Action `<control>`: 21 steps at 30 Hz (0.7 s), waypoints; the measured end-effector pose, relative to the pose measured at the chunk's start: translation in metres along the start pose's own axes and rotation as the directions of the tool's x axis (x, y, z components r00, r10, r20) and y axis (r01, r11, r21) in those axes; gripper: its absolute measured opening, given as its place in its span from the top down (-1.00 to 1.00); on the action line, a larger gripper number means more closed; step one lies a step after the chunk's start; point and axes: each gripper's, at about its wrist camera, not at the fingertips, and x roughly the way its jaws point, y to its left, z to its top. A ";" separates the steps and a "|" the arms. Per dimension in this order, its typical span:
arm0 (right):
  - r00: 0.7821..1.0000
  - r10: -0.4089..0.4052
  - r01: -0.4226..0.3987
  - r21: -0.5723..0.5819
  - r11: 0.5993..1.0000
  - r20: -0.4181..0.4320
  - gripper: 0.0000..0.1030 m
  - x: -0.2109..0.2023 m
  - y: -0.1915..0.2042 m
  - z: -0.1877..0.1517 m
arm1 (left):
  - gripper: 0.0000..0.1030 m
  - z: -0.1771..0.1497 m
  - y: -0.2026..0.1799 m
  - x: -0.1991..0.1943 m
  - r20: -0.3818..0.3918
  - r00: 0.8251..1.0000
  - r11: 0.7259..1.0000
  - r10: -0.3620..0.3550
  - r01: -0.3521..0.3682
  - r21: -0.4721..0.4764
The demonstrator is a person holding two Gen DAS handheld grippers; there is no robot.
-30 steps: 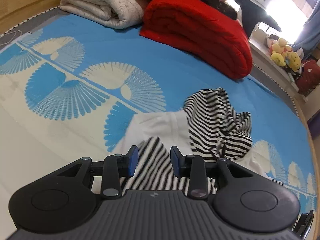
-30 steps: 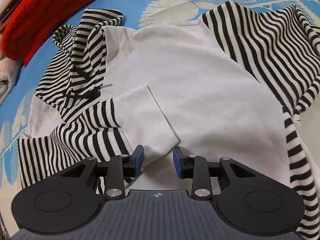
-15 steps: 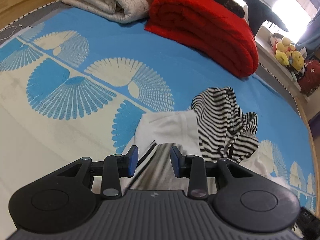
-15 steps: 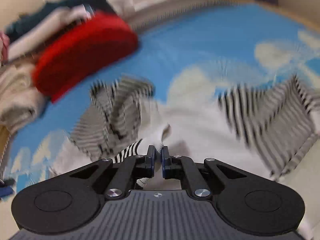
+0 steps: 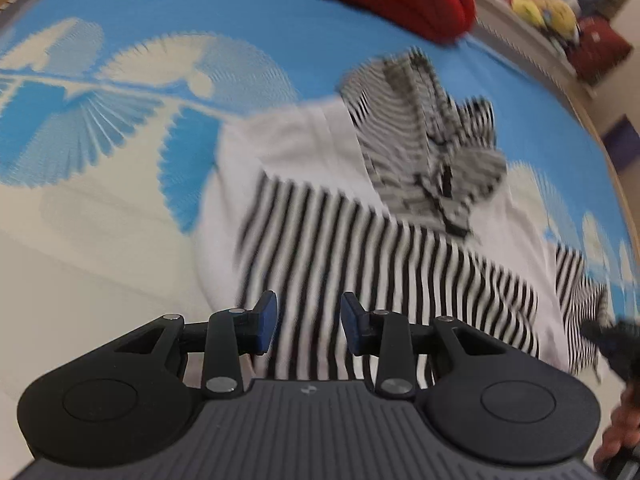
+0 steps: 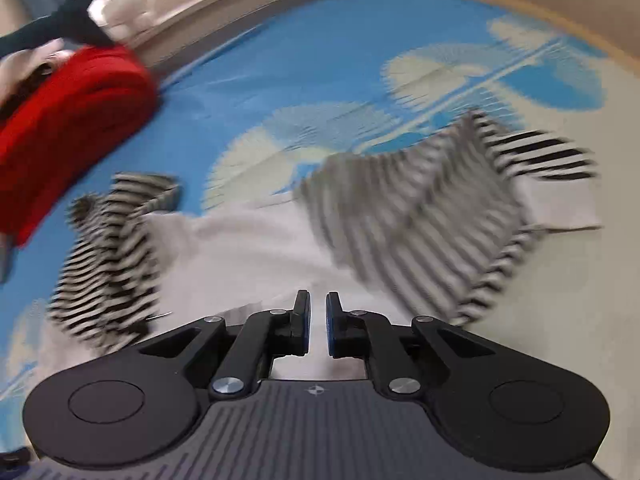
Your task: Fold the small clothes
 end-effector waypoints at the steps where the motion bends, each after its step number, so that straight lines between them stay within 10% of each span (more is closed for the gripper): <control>1: 0.999 0.032 -0.032 0.001 0.999 -0.042 0.75 0.005 -0.001 -0.003 | 0.26 -0.005 -0.001 0.006 -0.024 1.000 1.000 0.001 -0.001 0.011; 7: 0.958 -0.025 0.039 0.041 0.998 -0.286 0.27 0.048 -0.016 -0.017 | 0.28 -0.031 0.003 0.040 -0.159 0.986 0.999 0.047 -0.044 0.022; 21: 0.973 -0.045 0.059 0.054 0.997 -0.228 0.16 0.027 -0.030 -0.005 | 0.25 -0.030 -0.021 0.033 -0.118 0.990 0.996 0.082 -0.076 0.053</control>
